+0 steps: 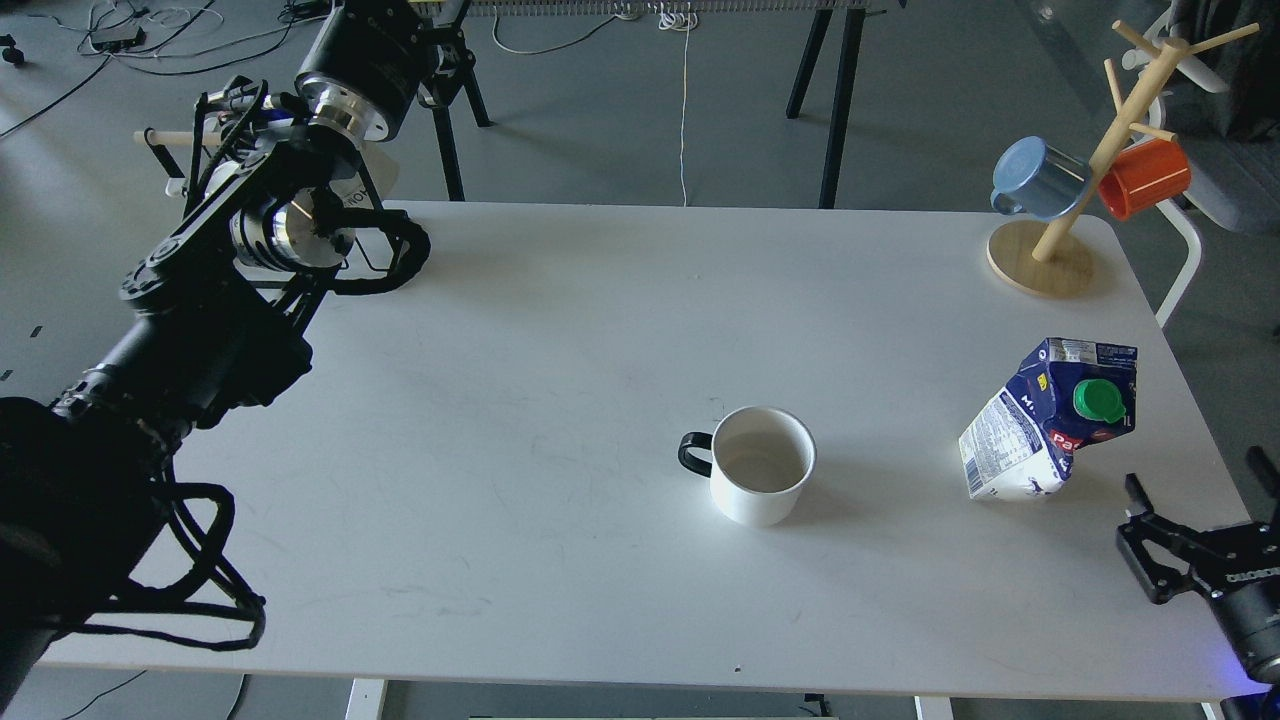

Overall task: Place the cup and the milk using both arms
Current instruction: 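Reach the right gripper to the milk carton and grasp it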

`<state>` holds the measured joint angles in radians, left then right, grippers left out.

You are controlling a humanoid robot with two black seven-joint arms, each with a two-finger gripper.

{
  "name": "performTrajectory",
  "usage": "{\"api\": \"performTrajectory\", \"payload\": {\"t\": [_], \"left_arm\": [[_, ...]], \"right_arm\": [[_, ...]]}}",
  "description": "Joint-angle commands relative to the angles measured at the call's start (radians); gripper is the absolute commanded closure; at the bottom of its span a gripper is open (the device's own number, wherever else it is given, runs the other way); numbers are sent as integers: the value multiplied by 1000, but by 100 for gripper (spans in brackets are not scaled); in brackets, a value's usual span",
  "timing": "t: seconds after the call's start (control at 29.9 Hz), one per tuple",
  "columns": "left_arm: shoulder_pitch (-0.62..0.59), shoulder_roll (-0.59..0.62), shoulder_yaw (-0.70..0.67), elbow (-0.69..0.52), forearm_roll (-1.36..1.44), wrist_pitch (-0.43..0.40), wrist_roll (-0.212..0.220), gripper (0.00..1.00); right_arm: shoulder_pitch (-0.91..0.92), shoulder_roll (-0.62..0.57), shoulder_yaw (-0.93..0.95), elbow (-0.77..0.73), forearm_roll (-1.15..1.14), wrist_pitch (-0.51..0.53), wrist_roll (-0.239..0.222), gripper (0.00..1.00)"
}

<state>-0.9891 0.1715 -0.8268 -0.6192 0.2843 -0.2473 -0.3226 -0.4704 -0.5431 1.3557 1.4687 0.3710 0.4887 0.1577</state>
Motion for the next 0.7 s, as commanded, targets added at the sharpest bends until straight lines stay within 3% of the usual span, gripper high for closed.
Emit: {"api": "performTrajectory", "payload": {"t": [0.0, 0.4, 0.67], "left_arm": [[-14, -12, 1, 1, -2, -3, -1, 0], [-48, 5, 5, 1, -2, -50, 2, 0], [-54, 19, 3, 3, -1, -43, 4, 0]], "right_arm": [[1, 69, -4, 12, -69, 0, 0, 4], [30, 212, -30, -10, -127, 0, 2, 4], [137, 235, -29, -85, -127, 0, 5, 19]]}}
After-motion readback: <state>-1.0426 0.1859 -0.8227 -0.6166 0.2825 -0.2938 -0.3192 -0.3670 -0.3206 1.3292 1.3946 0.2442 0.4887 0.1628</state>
